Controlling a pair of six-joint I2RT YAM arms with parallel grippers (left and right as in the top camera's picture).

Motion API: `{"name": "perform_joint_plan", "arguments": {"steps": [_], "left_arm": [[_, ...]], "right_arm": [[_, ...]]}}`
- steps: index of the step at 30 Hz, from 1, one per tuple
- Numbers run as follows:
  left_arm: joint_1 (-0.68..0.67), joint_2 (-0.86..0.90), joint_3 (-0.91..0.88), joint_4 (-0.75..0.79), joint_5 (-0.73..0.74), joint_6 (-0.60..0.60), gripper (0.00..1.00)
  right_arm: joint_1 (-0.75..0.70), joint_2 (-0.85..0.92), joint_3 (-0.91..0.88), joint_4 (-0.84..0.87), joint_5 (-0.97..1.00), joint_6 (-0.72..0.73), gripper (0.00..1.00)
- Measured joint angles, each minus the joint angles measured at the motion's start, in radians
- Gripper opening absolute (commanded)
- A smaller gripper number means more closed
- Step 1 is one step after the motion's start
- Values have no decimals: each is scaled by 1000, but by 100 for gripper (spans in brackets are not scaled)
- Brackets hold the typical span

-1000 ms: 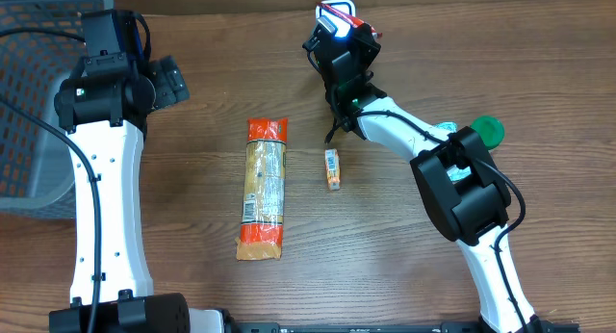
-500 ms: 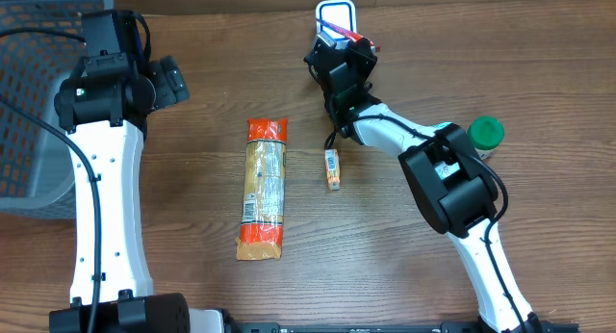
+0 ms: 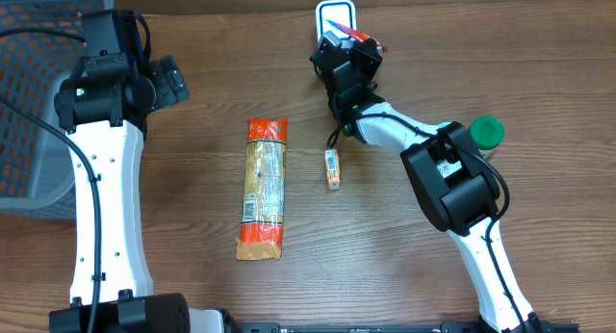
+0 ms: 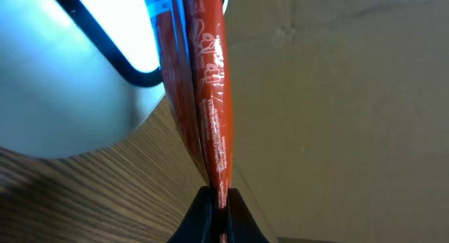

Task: Scan the item barcode
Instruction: 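Carry the spaghetti pack up to the white scanner and hold it there, then carry the spaghetti pack right and set it down near the jar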

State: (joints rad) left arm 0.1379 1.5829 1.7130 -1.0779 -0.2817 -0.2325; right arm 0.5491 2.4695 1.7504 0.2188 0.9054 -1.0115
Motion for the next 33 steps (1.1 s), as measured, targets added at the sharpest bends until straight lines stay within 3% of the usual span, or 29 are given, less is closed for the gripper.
{"name": "perform_joint_plan", "arguments": {"steps": [11, 18, 21, 26, 33], "left_arm": [[0, 0, 0, 0, 0, 0, 100], [0, 0, 0, 0, 0, 0, 100], [0, 0, 0, 0, 0, 0, 100], [0, 0, 0, 0, 0, 0, 100], [0, 0, 0, 0, 0, 0, 100]], "right_arm": [[-4, 12, 0, -34, -18, 1, 3], [-3, 11, 0, 93, 61, 3, 3], [-3, 2, 0, 40, 81, 48, 3], [-3, -114, -2, -242, 59, 238, 3], [-3, -500, 0, -871, -126, 691, 3]]}}
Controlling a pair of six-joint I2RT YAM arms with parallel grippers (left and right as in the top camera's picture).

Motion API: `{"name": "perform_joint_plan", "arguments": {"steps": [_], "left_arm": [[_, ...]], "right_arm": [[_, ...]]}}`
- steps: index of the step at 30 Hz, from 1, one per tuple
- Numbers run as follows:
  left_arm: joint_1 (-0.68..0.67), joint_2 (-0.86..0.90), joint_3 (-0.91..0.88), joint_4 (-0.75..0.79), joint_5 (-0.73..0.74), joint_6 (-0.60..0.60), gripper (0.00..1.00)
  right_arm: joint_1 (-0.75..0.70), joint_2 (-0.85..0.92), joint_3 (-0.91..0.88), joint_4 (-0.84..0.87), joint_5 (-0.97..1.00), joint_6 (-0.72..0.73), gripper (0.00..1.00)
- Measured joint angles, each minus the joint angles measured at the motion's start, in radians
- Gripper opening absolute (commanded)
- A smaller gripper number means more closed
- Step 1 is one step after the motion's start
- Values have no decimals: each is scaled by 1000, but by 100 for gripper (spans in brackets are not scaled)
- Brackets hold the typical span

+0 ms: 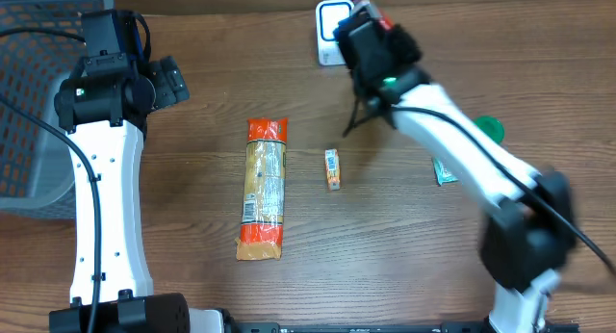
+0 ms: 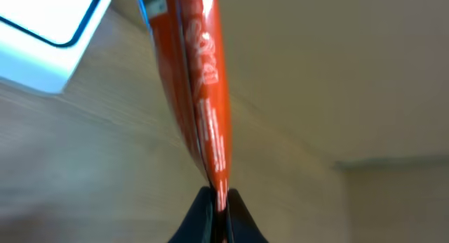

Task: Scan the item barcode
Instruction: 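Carry the spaghetti pack right and set it down near the jar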

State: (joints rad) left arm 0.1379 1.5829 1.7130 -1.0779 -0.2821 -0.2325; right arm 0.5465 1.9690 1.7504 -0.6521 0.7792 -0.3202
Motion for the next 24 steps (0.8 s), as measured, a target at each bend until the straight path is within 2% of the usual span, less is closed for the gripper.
{"name": "perform_joint_plan", "arguments": {"steps": [5, 8, 10, 17, 24], "left_arm": [[0, 0, 0, 0, 0, 0, 100], [0, 0, 0, 0, 0, 0, 100], [0, 0, 0, 0, 0, 0, 100], [0, 0, 0, 0, 0, 0, 100], [0, 0, 0, 0, 0, 0, 100]], "right_arm": [[-29, -205, 18, -379, -182, 275, 4], [-80, -225, 22, -564, -322, 389, 4], [-119, -213, -1, -628, -424, 443, 4], [-177, -195, -203, -589, -589, 523, 4], [-197, -191, -350, -478, -531, 558, 4]]}}
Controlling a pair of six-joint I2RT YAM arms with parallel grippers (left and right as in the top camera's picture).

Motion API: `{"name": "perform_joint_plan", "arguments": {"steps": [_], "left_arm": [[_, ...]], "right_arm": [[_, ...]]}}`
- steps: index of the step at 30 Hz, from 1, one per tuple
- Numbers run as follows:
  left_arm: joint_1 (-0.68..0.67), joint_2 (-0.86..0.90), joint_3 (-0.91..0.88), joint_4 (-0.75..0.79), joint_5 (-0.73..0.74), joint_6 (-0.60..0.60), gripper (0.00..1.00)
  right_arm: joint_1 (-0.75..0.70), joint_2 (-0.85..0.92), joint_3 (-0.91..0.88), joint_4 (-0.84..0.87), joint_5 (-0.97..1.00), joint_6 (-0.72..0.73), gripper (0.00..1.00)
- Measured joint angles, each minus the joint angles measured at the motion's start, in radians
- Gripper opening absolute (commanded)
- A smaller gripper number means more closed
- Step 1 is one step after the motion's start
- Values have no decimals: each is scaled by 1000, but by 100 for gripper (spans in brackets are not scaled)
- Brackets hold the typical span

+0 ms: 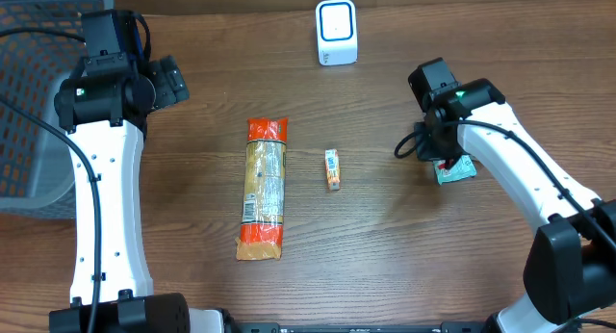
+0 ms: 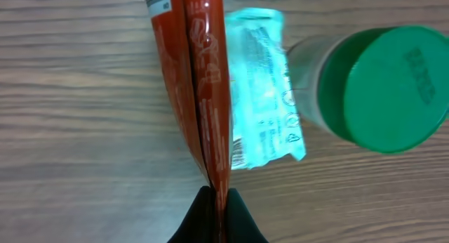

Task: Scan the item barcode
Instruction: 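Carry the spaghetti pack right and set it down near the jar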

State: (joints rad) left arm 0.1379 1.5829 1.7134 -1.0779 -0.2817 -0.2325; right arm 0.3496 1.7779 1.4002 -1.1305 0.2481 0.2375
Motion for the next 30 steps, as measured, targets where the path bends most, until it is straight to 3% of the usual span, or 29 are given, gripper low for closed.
{"name": "perform_joint_plan", "arguments": {"steps": [2, 7, 13, 17, 25, 28, 30], "left_arm": [[0, 0, 0, 0, 0, 0, 100], [0, 0, 0, 0, 0, 0, 100], [0, 0, 0, 0, 0, 0, 100], [0, 0, 0, 0, 0, 0, 100], [0, 0, 0, 0, 0, 0, 100], [0, 0, 0, 0, 0, 0, 100], [0, 0, 0, 0, 0, 0, 100]], "right_arm": [[-10, 0, -30, 21, 18, 3, 4], [-50, 0, -94, 58, 43, 6, 34], [-68, 0, -98, 78, 51, 14, 48], [-68, 0, -98, 109, -6, 18, 45], [-48, 0, -98, 247, -428, 33, 41], [0, 0, -98, 305, -483, 65, 28], [45, 0, -100, 353, -482, 91, 10]]}}
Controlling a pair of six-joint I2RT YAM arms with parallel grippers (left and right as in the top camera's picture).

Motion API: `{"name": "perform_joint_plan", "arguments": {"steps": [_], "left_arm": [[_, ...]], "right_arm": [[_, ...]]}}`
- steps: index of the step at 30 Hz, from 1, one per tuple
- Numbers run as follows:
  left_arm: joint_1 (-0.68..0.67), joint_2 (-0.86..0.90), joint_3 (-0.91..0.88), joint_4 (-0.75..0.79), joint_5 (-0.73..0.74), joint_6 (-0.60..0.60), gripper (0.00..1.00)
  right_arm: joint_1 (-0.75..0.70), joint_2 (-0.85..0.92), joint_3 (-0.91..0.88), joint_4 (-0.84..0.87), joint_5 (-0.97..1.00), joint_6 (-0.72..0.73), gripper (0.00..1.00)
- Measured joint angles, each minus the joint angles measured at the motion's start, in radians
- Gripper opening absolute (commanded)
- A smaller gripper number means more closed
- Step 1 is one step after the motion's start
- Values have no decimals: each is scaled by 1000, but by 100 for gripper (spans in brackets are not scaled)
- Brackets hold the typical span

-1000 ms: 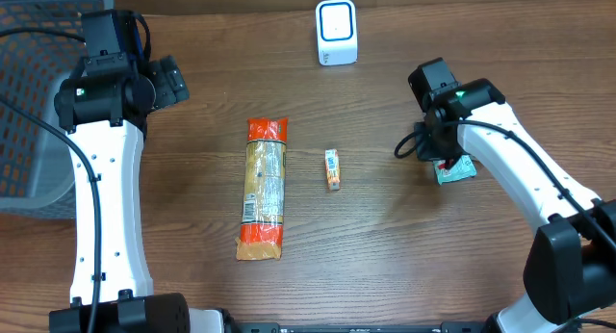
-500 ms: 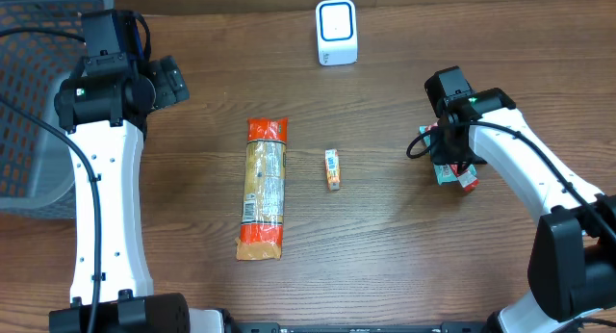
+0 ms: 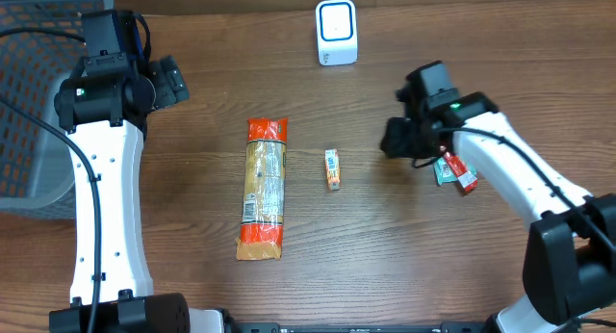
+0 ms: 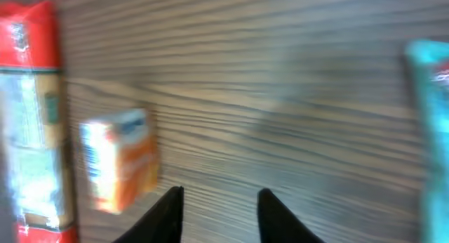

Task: Scan the item barcode
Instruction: 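Carry the spaghetti pack right and set it down near the jar, then move the right gripper over the orange Kleenex pack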

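The white scanner (image 3: 336,32) stands at the table's far edge. A red packet (image 3: 462,175) lies on the table at the right, partly over a teal packet (image 3: 441,171). My right gripper (image 3: 397,139) is left of them, open and empty (image 4: 221,201), low over bare wood. A small orange box (image 3: 332,168) lies ahead of it (image 4: 123,169), and a long orange and yellow package (image 3: 264,189) lies further left (image 4: 31,130). The left gripper (image 3: 168,80) hangs at the far left; its jaws are not readable.
A grey mesh basket (image 3: 34,102) stands at the left edge behind the left arm. The teal packet (image 4: 435,88) shows at the right edge of the wrist view. The right arm crosses the table's right side.
My right gripper was shut on the red packet above the teal packet and a green-lidded jar. It is now open, further left, and the red packet lies by the teal one.
My right gripper held the red packet edge-on right at the scanner. Then it held the packet a little off the scanner. Then it held it over the table's right side. Now the packet lies there and the gripper is open near the orange box. The left arm stayed still.
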State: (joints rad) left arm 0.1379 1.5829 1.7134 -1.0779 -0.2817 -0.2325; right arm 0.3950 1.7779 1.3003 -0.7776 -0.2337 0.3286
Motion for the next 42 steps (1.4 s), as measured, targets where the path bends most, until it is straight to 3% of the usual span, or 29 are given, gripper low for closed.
{"name": "perform_joint_plan", "arguments": {"steps": [1, 8, 17, 42], "left_arm": [[0, 0, 0, 0, 0, 0, 100], [0, 0, 0, 0, 0, 0, 100], [0, 0, 0, 0, 0, 0, 100], [0, 0, 0, 0, 0, 0, 100]], "right_arm": [[28, 0, -4, 30, 14, 31, 4], [159, 0, -85, 208, 128, 166, 4], [286, 11, -168, 396, 171, 217, 4], [321, 13, -176, 341, 360, 270, 5]]}}
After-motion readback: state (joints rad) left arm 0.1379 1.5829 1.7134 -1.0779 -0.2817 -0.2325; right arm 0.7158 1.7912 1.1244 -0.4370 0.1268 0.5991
